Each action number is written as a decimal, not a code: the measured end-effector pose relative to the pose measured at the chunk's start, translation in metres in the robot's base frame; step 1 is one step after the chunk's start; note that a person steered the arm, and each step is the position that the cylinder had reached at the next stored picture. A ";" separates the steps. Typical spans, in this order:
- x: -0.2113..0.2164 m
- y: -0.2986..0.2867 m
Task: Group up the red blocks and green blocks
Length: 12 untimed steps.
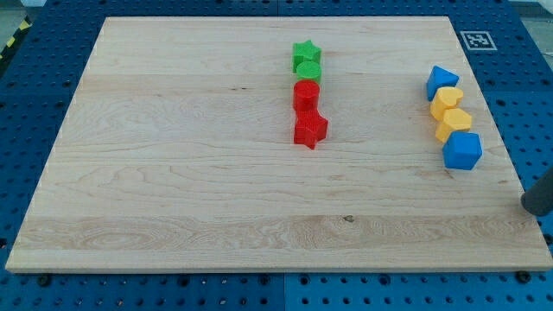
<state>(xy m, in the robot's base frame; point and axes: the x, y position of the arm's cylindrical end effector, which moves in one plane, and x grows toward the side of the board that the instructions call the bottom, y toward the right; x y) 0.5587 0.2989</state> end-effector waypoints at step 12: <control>-0.144 -0.257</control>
<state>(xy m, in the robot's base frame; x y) 0.4148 0.0420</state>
